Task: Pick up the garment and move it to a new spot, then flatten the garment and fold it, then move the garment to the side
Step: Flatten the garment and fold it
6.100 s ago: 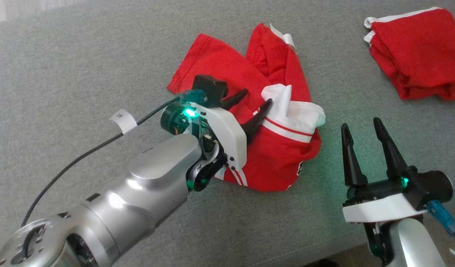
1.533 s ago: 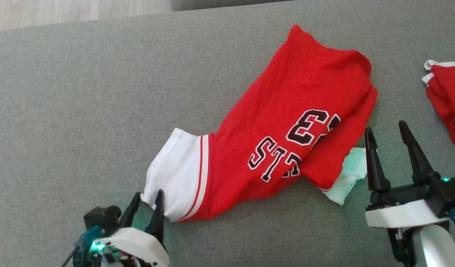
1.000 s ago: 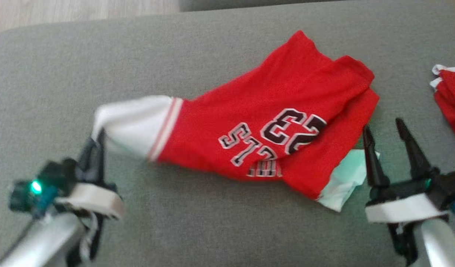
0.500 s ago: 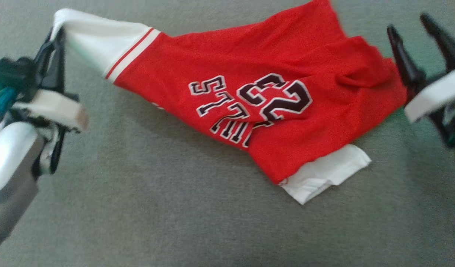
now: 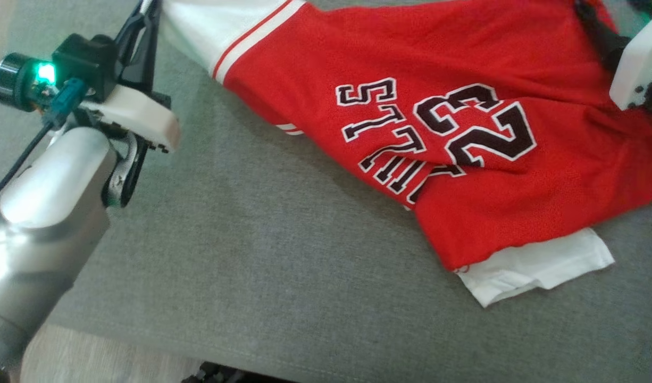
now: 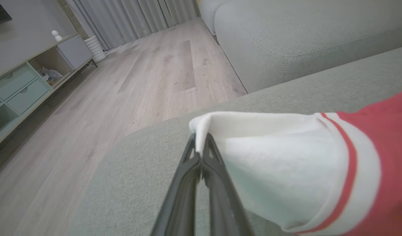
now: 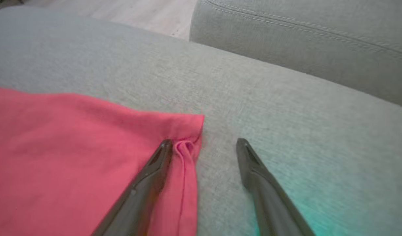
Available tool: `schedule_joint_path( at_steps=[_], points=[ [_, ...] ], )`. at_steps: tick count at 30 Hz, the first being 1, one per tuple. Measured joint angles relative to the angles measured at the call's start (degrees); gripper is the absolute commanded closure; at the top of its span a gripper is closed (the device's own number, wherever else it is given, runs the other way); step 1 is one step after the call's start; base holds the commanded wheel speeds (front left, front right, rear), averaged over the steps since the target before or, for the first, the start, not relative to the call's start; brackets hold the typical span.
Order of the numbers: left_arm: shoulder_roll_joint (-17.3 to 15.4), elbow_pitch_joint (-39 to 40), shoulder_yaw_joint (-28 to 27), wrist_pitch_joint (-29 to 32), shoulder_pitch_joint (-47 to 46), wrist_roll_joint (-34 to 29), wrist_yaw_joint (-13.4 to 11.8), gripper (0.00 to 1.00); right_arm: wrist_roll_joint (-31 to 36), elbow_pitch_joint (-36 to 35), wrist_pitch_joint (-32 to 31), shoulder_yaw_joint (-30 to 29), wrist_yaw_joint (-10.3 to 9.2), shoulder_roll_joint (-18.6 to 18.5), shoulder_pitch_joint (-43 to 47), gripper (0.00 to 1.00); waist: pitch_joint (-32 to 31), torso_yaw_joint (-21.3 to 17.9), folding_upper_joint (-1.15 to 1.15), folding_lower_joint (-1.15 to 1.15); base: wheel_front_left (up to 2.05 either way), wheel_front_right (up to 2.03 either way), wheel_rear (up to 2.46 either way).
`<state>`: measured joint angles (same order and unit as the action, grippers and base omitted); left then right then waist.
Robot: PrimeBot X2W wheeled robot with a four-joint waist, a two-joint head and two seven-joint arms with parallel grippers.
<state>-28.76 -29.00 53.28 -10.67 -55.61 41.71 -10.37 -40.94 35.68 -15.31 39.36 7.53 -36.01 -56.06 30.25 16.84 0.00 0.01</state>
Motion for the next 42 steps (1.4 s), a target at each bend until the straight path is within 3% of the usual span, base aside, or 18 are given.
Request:
schedule_joint_path(
  at_steps=[2,4,8,11,16,20,24,28,32,33,34,37,42],
  points=[
    [0.88,-1.21,0.26,-0.24,-0.53,0.0,0.93,1.0,-3.57,-0.45,-0.73,1.49,0.0,-0.32,-0.57,1.0,0.59,0.99,0.0,-0.01,0.0,0.0,0.0],
    [1.29,-2.11,0.34,-0.78,-0.69,-0.01,1.72,1.0,-6.35,-1.54,-0.03,3.46,0.0,-0.76,-1.74,1.0,0.87,1.5,0.0,-0.01,0.0,0.0,0.0],
    [1.22,-2.49,-0.02,-2.91,-1.6,-1.89,2.31,1.0,-7.75,-2.92,7.1,7.0,0.0,-1.25,-2.03,1.0,-0.11,0.8,0.0,-0.01,0.0,0.0,0.0],
    [0.76,-0.45,-1.93,-3.64,-3.58,-4.25,2.27,1.0,-9.21,-4.2,12.61,7.4,0.0,-3.99,-2.43,1.0,-1.63,-0.78,0.0,-0.01,0.0,0.0,0.0],
    [-0.55,12.24,-9.55,-4.05,-4.56,-10.73,0.31,1.0,-10.82,-7.21,21.83,5.15,0.0,-10.77,-3.65,1.0,-4.77,-5.58,0.0,-0.01,0.0,0.0,0.0],
    [-1.32,19.92,-12.41,-4.11,0.35,-13.05,0.86,1.0,-10.01,-11.23,25.39,3.76,0.0,-14.06,-2.38,1.0,-6.79,-9.25,0.0,-0.02,0.0,0.0,0.0],
    [-2.41,23.39,-12.6,-4.11,11.07,-13.59,-0.03,1.0,-10.13,-18.04,26.62,3.01,0.0,-15.36,6.04,1.0,-8.45,-12.48,0.0,-0.02,0.0,0.0,0.0],
    [-2.61,24.92,-12.41,-4.1,22.53,-13.43,-1.36,1.0,-6.82,-21.24,27.75,1.49,0.0,-14.73,21.19,1.0,-9.69,-14.51,0.01,-0.02,0.0,0.0,0.0],
    [-2.14,24.7,-12.47,-4.09,30.62,-14.05,-2.37,1.0,-3.49,-21.42,28.51,-2.94,0.0,-8.66,35.36,1.0,-10.18,-14.9,0.0,-0.02,0.0,0.0,0.0],
    [-1.81,24.48,-12.66,-4.09,32.04,-14.14,-2.59,1.0,-3.07,-21.85,28.49,-3.14,0.0,-6.83,38.4,0.91,-10.32,-14.83,0.0,-0.02,0.0,0.0,0.0],
    [-1.41,24.4,-12.94,-4.09,33.15,-14.15,-2.69,1.0,-2.69,-22.2,28.43,-3.21,0.0,-5.32,41.39,0.0,-10.43,-14.69,0.01,-0.02,0.0,0.0,0.0],
    [-0.78,24.15,-14.38,-4.09,35.49,-15.44,-2.61,1.0,-2.82,-23.19,28.15,-5.61,0.0,-2.29,49.06,0.0,-10.81,-14.38,0.01,-0.02,0.0,0.0,0.0],
    [-0.02,23.6,-16.68,-4.09,36.47,-17.07,-1.38,1.0,-5.36,-27.94,25.49,-10.84,0.0,-0.87,55.12,0.0,-11.41,-14.25,0.01,-0.02,0.0,0.0,0.0]
  ],
)
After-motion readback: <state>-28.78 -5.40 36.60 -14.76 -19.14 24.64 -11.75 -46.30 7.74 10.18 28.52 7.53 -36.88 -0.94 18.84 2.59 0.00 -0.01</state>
